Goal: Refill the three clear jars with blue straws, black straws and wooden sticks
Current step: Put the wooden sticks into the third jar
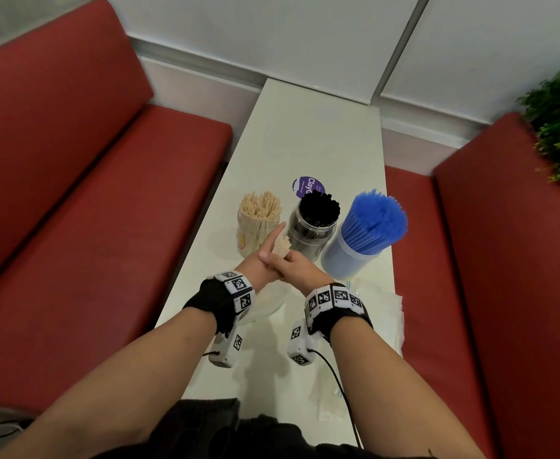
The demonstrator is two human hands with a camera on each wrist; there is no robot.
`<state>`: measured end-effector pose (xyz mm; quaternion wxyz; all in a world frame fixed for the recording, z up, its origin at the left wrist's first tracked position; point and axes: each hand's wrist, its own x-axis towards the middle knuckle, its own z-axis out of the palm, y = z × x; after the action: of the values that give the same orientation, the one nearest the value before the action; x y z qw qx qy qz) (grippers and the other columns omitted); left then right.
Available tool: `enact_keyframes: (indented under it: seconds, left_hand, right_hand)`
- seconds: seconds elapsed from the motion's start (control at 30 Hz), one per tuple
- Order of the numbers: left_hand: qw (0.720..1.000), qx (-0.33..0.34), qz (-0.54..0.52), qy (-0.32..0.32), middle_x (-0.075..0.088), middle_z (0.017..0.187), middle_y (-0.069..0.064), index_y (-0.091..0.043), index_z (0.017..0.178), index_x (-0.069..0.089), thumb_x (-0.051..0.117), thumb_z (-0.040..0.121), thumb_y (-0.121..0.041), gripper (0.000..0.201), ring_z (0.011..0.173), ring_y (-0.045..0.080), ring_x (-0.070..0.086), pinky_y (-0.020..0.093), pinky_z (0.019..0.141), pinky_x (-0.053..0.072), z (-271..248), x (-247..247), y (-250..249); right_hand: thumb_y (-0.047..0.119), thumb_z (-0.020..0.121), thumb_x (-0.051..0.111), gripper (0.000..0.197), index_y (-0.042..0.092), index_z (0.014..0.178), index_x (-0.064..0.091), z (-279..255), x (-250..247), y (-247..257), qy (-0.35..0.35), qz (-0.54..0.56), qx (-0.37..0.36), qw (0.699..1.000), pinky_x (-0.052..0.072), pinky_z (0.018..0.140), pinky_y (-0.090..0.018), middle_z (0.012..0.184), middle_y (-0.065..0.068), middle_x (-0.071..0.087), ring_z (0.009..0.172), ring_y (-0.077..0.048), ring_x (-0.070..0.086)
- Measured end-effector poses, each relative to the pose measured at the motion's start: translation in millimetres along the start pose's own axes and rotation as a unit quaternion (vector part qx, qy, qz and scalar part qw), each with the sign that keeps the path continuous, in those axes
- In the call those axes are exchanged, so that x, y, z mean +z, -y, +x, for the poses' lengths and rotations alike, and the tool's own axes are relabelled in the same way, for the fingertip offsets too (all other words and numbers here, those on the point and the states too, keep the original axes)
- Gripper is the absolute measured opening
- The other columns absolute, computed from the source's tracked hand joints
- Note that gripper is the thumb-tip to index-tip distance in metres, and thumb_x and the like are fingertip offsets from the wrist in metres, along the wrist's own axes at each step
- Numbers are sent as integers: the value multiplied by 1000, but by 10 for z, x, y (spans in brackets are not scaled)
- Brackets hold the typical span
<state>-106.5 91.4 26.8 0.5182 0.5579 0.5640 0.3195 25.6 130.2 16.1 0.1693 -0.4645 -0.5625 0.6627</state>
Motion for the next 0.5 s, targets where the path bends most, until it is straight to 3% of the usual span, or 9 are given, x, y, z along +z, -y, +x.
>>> enact_keyframes:
  seconds: [0.07, 0.17, 0.27, 0.33, 0.4, 0.47, 0.5]
  left_hand:
    - [999, 2, -28, -20, 54, 134, 13, -28, 161, 3, 57, 84, 16, 103, 113, 24, 60, 26, 84, 51, 17, 0, -12]
    - [998, 3, -46, -40, 45, 143, -7, -34, 160, -1, 59, 81, 15, 111, 124, 27, 57, 36, 95, 53, 19, -43, -4]
    - [996, 0, -66, -66, 17, 165, -8, -44, 157, 0, 64, 78, 5, 113, 140, 24, 43, 45, 105, 50, 18, -62, -4]
    - [994, 5, -80, -77, 11, 167, -5, -50, 155, 0, 64, 71, -7, 114, 138, 26, 45, 45, 99, 54, 37, -67, -13]
    - [994, 16, -71, -82, 10, 167, -7, -53, 154, -1, 63, 70, -12, 114, 135, 32, 49, 40, 90, 57, 67, -95, -46]
    - [995, 31, -47, -85, 7, 167, -10, -51, 154, -4, 64, 76, -6, 113, 130, 31, 54, 42, 81, 60, 114, -132, -78]
    - [995, 35, -38, -87, 6, 167, -10, -50, 155, -6, 63, 79, -2, 113, 119, 28, 62, 44, 74, 61, 145, -147, -86]
  right_hand:
    - [41, 96, 66, 25, 19, 82, 67, 22, 40, 28, -44, -37, -34, 998, 55, 74, -22, 74, 9, 72, 74, -6, 68]
    - [29, 98, 63, 31, 19, 69, 63, 18, 93, 82, -90, -38, -82, 992, 46, 56, -19, 60, 9, 63, 55, -6, 59]
    - [16, 99, 59, 32, 18, 67, 60, 18, 134, 178, -120, -24, -110, 986, 45, 52, -26, 57, 1, 58, 50, -15, 54]
    - [11, 99, 57, 24, 12, 76, 63, 35, 135, 239, -126, -10, -119, 985, 49, 55, -36, 64, -9, 60, 55, -23, 57]
    - [13, 100, 58, 19, 11, 82, 65, 43, 131, 299, -125, 2, -127, 984, 51, 54, -36, 69, -6, 63, 58, -23, 60]
    - [19, 100, 61, 14, 10, 91, 68, 35, 137, 358, -123, 16, -135, 983, 52, 56, -35, 74, -4, 67, 65, -22, 64]
    - [21, 100, 62, 15, 9, 93, 68, 22, 143, 395, -127, 18, -138, 982, 53, 55, -34, 74, -2, 69, 66, -21, 65]
